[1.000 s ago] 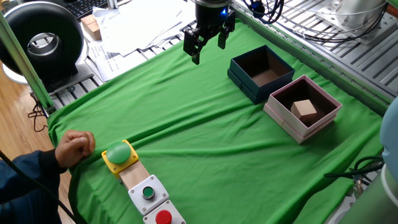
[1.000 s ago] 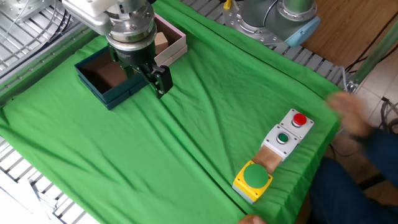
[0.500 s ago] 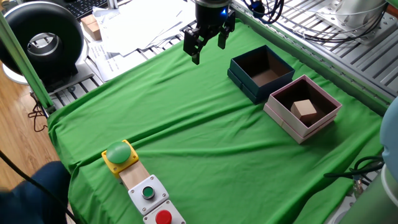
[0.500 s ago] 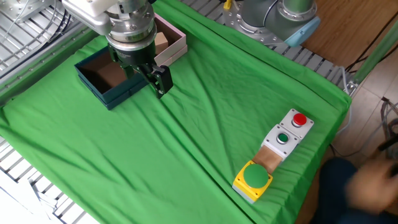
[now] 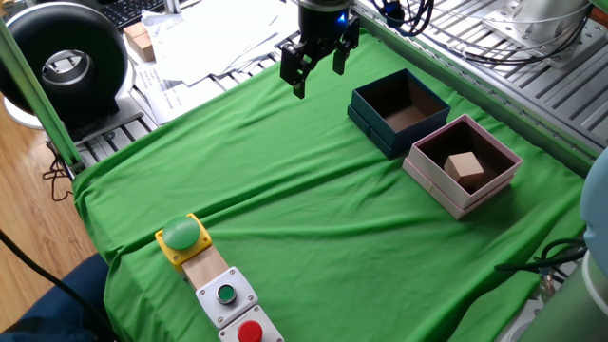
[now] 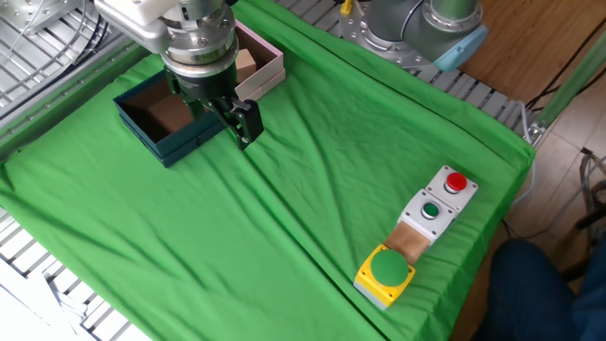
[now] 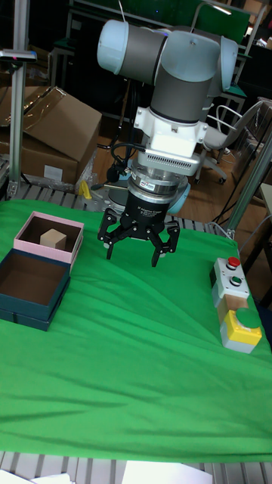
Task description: Move an object from one box to another
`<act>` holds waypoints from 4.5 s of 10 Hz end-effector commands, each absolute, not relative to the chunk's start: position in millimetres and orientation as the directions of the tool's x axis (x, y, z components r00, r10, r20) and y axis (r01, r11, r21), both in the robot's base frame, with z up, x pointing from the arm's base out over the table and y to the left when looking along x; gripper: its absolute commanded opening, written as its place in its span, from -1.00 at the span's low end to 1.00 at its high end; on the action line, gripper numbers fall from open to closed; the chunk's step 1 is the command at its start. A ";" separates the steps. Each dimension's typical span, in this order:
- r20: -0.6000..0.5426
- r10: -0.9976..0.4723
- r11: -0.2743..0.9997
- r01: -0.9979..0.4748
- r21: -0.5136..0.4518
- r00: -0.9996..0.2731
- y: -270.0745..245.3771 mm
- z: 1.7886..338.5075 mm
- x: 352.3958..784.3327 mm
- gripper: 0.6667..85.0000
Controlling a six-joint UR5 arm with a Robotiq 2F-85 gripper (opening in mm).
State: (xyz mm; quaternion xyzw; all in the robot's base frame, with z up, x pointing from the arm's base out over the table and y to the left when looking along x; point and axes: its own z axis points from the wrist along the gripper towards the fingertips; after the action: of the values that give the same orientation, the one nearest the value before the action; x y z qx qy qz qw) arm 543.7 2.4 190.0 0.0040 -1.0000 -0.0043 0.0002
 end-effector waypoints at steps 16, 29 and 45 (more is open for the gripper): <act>0.060 -0.238 0.969 -0.233 0.080 -0.969 -53.7 199.9 474.0 -0.96; 0.062 -0.247 0.969 -0.246 0.027 -0.967 -64.1 203.6 481.3 -0.96; 0.074 -0.591 0.804 -0.594 -0.027 -0.803 -186.5 130.4 392.2 0.02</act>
State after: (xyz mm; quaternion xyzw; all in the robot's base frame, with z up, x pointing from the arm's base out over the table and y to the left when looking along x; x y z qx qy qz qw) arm 416.3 -170.5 150.3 0.2716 -0.9616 0.0267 0.0297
